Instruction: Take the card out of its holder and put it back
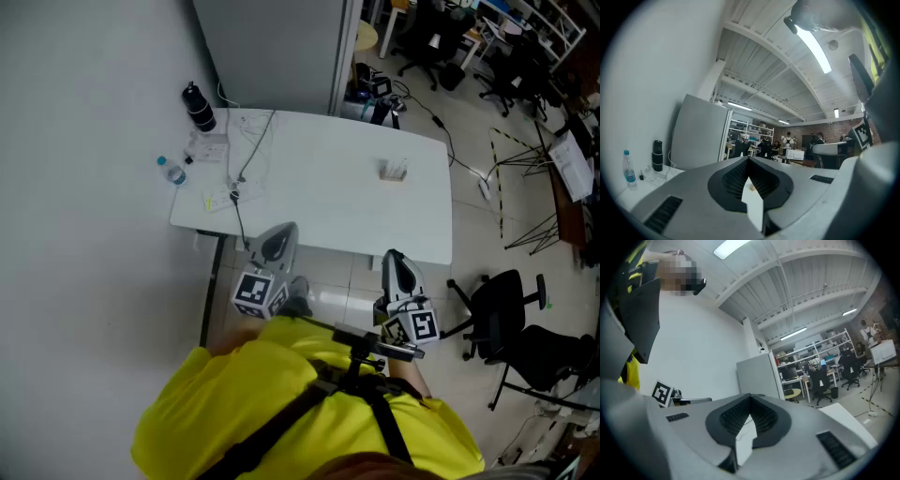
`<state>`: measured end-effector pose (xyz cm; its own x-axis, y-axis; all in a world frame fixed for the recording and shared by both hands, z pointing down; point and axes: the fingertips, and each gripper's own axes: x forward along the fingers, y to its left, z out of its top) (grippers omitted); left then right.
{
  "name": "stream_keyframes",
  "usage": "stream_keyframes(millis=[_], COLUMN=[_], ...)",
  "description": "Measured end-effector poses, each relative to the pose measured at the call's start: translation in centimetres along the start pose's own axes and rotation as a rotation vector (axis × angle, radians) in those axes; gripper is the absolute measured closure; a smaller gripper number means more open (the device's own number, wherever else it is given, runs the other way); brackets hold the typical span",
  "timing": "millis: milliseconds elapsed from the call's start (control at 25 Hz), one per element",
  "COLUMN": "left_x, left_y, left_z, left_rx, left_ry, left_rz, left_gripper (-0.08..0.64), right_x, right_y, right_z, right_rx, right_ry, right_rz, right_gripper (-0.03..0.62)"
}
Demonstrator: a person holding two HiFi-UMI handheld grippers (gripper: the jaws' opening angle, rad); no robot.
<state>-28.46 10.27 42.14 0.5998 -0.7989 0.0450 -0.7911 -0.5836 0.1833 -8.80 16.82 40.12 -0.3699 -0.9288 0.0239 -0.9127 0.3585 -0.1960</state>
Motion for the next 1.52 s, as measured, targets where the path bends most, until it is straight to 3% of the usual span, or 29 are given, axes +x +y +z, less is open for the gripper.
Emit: stream_keyframes(millis=[280,480,680,840,920,1000,1160,1240,1520], left_x=[4.6,7.8,11.8,14.8,16.4,17.7,20.4,22.0,28.8], left_y=[3.5,3.0,0.8,-0.6,-0.6,-0.4,-0.2,-0.8,-3.5], left_z=[-0.1,-0.2,-1.3,-1.1,-1.4,-2.2,-4.0,-4.8,-7.3], left_rx=[0.012,0.023,0.020,0.039,0.046,0.046,0.022,0.015,0.008], left_ry=[0.040,0.078,0.083,0.081,0.085,0.091,0.103,0.116,0.141], left_rz=[-0.060,-0.109,-0.165,-0.159,-0.132,-0.091,-0.005,0.017,0.065], left_gripper=[0.566,0.566,0.566,0.566,0.566,0.566,0.566,0.566,0.566], right_x=[8.1,9.0,7.8,7.7,8.5,9.7,13.0,14.7,20.5], right_y=[-0.4,-2.0,-8.5,-14.5,-17.3,-19.8,-25.5,-28.5,-36.7], right_z=[1.2,1.4,0.1,0.0,-0.5,-1.3,-3.4,-4.9,-11.7], right_rx=[-0.016,-0.037,-0.040,-0.005,-0.004,-0.025,-0.073,-0.102,-0.197], right_ry=[-0.036,-0.021,0.032,0.056,0.083,0.126,0.218,0.275,0.428], right_rz=[0.016,-0.004,-0.085,-0.105,-0.073,-0.019,0.094,0.145,0.342], right_gripper=[0.586,0.586,0.586,0.586,0.583,0.526,0.526,0.478,0.477])
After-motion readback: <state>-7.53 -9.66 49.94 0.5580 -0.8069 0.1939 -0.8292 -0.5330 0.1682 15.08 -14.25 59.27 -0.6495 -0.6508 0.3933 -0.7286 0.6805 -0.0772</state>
